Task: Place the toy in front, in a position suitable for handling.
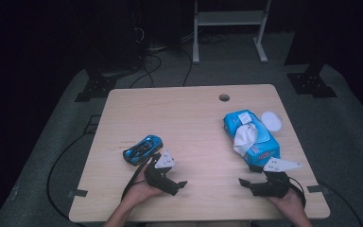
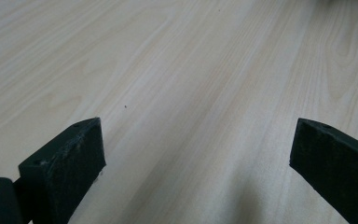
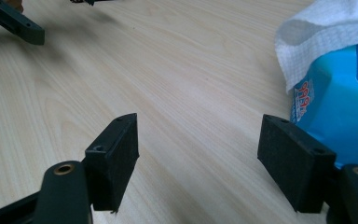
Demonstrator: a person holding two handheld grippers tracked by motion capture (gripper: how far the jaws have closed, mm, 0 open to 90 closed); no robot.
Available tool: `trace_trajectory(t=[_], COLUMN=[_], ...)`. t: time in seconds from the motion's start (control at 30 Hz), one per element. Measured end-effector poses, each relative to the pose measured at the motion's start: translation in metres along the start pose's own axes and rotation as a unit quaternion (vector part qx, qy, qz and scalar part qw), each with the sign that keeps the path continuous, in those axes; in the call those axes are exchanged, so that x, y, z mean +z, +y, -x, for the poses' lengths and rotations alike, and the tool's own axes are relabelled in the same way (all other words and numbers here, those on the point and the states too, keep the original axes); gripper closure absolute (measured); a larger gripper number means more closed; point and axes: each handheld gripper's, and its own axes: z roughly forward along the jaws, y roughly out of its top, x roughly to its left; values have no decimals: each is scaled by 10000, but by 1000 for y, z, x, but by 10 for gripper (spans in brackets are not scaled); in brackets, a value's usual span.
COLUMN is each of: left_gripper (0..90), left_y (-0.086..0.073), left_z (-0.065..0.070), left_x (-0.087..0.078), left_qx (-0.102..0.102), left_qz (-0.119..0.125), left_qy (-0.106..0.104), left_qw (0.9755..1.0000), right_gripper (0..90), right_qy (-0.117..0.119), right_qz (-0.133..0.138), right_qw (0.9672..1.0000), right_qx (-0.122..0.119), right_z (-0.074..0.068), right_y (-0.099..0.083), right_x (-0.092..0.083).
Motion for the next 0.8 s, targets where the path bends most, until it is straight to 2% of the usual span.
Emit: trace_trajectory(t=[0.17,0.2,0.37,0.4,0.43,0.47,0.53,0.6,0.7,0.73,0.8], left_gripper=[25,25,25,25,25,25,25,25,25,25,25], left_y=[0,0,0,0,1,4,6,7,9,11,12], left_z=[-1,-1,-4,-4,-5,-6,-7,-9,-14,-21,-25], left_x=[-5,-8,-13,-14,-15,-15,-16,-19,-22,-26,-28], left_qx=[-13,-42,28,-17,71,254,276,460,488,467,423], left_qz=[13,103,51,68,18,-151,-176,-229,-364,-462,-469], left_qy=[91,130,219,225,269,450,475,517,564,600,626], left_qw=[10000,9999,9997,9997,9996,9986,9983,9973,9965,9960,9960], right_gripper=[279,280,280,280,280,280,280,280,280,280,280], right_qy=[26,26,58,49,58,93,79,104,138,154,159], right_qz=[-17,-55,-74,-75,-79,-96,-141,-169,-191,-177,-183], right_qw=[10000,10000,10000,10000,10000,9999,9999,9998,9997,9997,9997], right_qx=[-30,-24,15,-1,-12,-37,-63,-58,-46,-37,-41], right_z=[1,0,-3,-3,-4,-7,-8,-9,-8,-9,-8], right_y=[1,1,1,2,2,2,2,2,2,2,2], right_x=[2,3,5,5,5,6,7,7,8,7,7])
